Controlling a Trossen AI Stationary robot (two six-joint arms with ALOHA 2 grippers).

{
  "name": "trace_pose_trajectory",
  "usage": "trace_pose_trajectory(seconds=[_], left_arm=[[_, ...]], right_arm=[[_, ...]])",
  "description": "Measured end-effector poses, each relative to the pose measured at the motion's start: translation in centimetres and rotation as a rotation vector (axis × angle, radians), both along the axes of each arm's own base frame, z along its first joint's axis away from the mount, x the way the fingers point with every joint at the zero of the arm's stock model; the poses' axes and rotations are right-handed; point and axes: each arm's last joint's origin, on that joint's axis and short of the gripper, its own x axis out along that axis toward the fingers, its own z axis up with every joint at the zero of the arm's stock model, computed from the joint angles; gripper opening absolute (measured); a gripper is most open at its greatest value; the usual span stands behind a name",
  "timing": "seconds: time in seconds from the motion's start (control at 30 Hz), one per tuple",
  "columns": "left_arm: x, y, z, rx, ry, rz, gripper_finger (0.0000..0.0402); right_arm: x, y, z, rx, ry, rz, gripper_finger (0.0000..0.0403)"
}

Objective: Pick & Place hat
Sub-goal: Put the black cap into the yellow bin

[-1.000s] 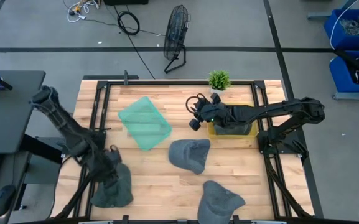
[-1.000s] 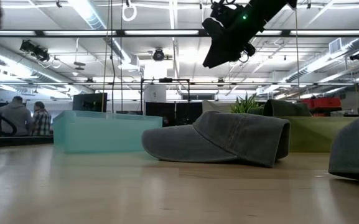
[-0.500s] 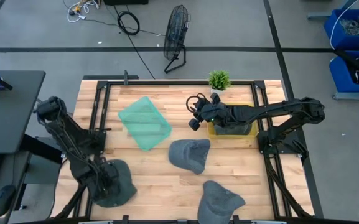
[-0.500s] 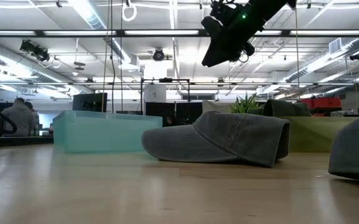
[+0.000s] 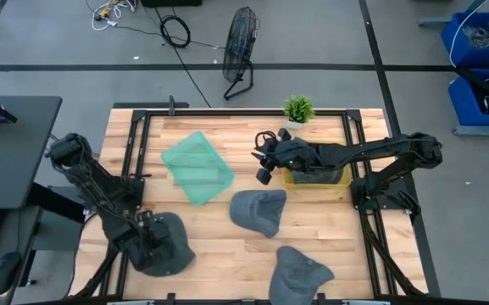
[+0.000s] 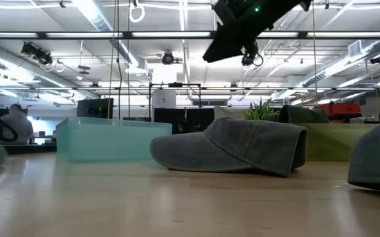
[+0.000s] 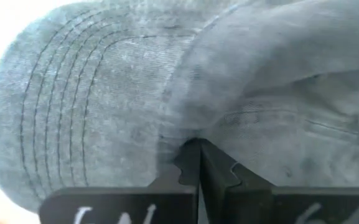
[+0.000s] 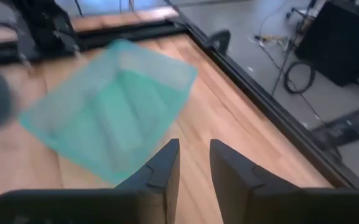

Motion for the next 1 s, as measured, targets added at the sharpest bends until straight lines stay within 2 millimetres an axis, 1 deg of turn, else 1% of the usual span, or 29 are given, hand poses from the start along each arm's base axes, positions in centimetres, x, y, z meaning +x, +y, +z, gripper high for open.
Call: trace_pose_trajectory(seconds=[0.1, 0.23, 0.3, 0.37, 0.47, 0.57, 0.67, 0.73, 0.8, 0.93, 1.0], left_arm=[[1.5, 0.1, 1.0, 0.041, -0.085, -0.042, 0.0005], [3.8, 0.9, 2.6, 0.210, -0.243, -0.135, 0.0006], [4.9, 1.5, 3.3, 0.239, -0.252, -0.111, 0.0008], [5.7, 2.2, 4.1, 0.211, -0.220, -0.016, 0.0013], [6.2, 2.6, 5.2, 0.090, -0.128, 0.122, 0.0029], [6.3, 1.9, 6.0, -0.002, -0.097, 0.132, 0.0054], [6.0, 0.9, 6.7, -0.079, -0.096, 0.183, 0.0085], [5.6, 0.3, 6.7, -0.110, -0.097, 0.260, 0.0106], [5.1, -0.4, 6.1, -0.127, -0.089, 0.344, 0.0125], [4.4, -1.2, 3.6, -0.081, -0.031, 0.432, 0.0157], [4.3, -1.3, 2.7, -0.063, -0.012, 0.478, 0.0169]], right_arm=[[0.2, -0.1, 0.4, -0.017, -0.041, 0.006, 0.0084], [0.4, -0.2, 0.8, -0.047, -0.075, 0.016, 0.0080], [0.5, -0.3, 0.9, -0.043, -0.089, 0.013, 0.0079], [0.5, -0.2, 0.9, -0.027, -0.089, 0.039, 0.0079], [0.5, 0.1, 0.8, 0.014, -0.078, 0.137, 0.0086], [0.6, 0.3, 0.8, -0.001, -0.067, 0.193, 0.0102], [0.5, 0.3, 0.8, -0.037, -0.062, 0.138, 0.0119], [0.5, 0.1, 0.8, -0.061, -0.056, 0.090, 0.0129], [0.4, -0.1, 0.8, -0.075, -0.054, 0.060, 0.0136], [0.4, -0.4, 0.8, -0.079, -0.051, 0.048, 0.0142], [0.4, -0.4, 0.7, -0.077, -0.044, 0.050, 0.0141]])
